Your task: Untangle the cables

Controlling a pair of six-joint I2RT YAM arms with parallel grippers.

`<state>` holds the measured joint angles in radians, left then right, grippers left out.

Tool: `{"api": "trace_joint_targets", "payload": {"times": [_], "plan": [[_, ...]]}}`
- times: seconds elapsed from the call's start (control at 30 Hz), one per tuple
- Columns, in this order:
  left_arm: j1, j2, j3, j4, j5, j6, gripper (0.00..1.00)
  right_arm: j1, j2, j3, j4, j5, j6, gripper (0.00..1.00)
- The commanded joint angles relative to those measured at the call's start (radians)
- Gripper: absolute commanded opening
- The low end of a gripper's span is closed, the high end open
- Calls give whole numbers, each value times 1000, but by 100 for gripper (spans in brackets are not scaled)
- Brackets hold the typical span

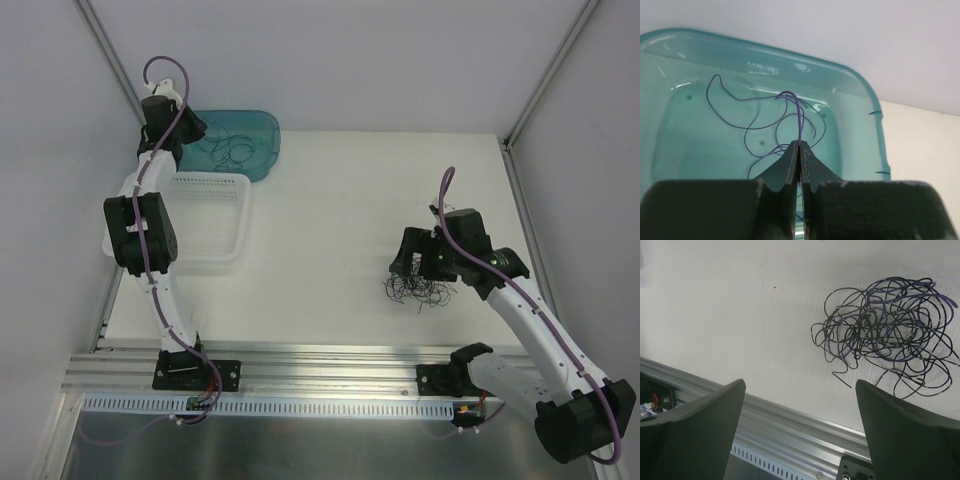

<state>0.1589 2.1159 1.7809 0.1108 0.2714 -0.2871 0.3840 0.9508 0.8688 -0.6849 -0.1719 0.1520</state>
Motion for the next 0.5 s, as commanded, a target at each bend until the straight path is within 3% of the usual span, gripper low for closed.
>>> {"api": "trace_joint_targets", "payload": {"times": [0.0, 0.1, 0.33, 0.47], "plan": [[10, -149, -95, 248, 54, -15, 0, 6, -27, -14, 13, 3, 3, 97], [10, -166, -126, 257, 42, -21, 0, 6, -30, -17, 12, 2, 1, 97], [10, -70, -11, 152, 32, -60, 2, 6, -32, -22, 15, 2, 3, 97], [10, -20, 21, 130, 12, -84, 32, 7, -30, -24, 16, 3, 3, 97]]}}
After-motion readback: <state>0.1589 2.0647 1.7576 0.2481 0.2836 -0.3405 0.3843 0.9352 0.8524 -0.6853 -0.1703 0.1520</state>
